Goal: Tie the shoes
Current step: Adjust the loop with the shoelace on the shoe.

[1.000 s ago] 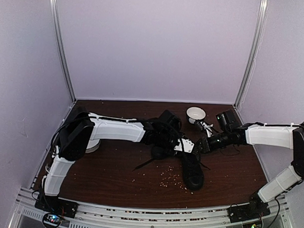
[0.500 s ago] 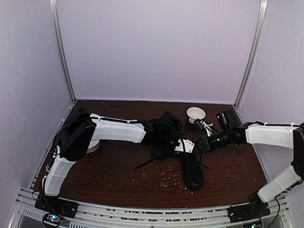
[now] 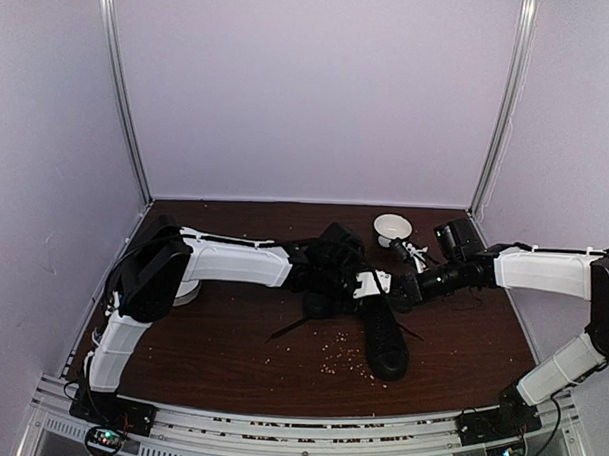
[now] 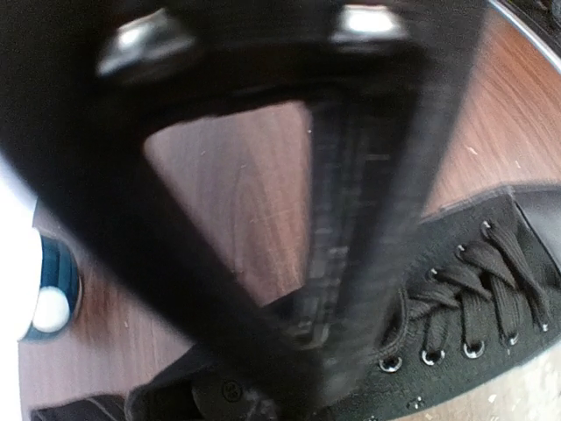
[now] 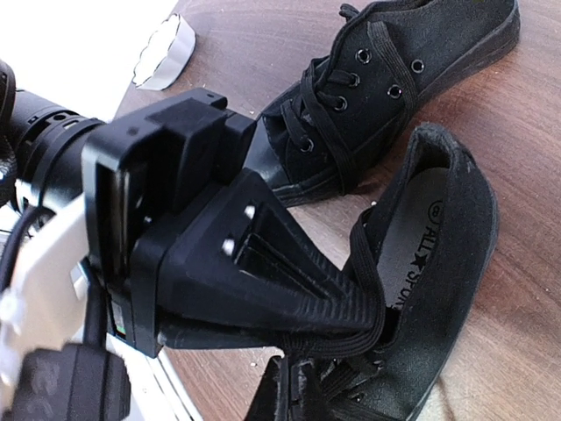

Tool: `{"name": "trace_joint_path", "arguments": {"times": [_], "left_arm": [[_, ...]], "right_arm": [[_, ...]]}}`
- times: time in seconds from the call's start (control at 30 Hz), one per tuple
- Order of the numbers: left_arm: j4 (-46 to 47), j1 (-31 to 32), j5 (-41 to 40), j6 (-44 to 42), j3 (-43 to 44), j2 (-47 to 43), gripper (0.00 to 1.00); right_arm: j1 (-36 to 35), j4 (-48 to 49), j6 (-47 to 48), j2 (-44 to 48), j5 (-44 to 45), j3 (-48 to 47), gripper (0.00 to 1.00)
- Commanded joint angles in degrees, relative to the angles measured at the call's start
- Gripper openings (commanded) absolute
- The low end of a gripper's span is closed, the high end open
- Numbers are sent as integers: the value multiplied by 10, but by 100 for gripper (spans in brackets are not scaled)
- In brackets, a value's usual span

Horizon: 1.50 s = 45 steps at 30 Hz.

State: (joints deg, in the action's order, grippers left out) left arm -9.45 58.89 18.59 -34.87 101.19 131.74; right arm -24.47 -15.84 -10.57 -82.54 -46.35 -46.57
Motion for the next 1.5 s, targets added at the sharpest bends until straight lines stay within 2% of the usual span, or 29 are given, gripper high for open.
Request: {"name": "trace_joint_path", "arguments": {"times": [0.0, 0.1, 0.2, 0.33, 0.5, 0.67, 1.13, 1.47], "left_arm": [[63, 3, -32, 126, -20, -30, 0], [75, 3, -30, 147, -28, -30, 0], [85, 3, -29, 151, -35, -30, 0], [87, 3, -33, 151, -38, -30, 0], [92, 3, -29, 151, -40, -30, 0], [96, 3, -25, 151, -42, -30, 0], [100, 3, -17, 154, -38, -26, 0], [102, 3, -13, 156, -37, -25, 0]], "right_arm": [[0, -14, 10, 16, -20, -14, 0], [5, -29, 14, 23, -28, -19, 17], [23, -28, 7, 44, -33, -20, 21], [36, -10, -5, 46, -22, -21, 20], [34, -11, 3, -1, 9, -26, 5], [31, -1, 11, -18, 12, -21, 1], [10, 36, 4, -57, -47, -13, 2], [10, 68, -14, -61, -51, -1, 11]]}}
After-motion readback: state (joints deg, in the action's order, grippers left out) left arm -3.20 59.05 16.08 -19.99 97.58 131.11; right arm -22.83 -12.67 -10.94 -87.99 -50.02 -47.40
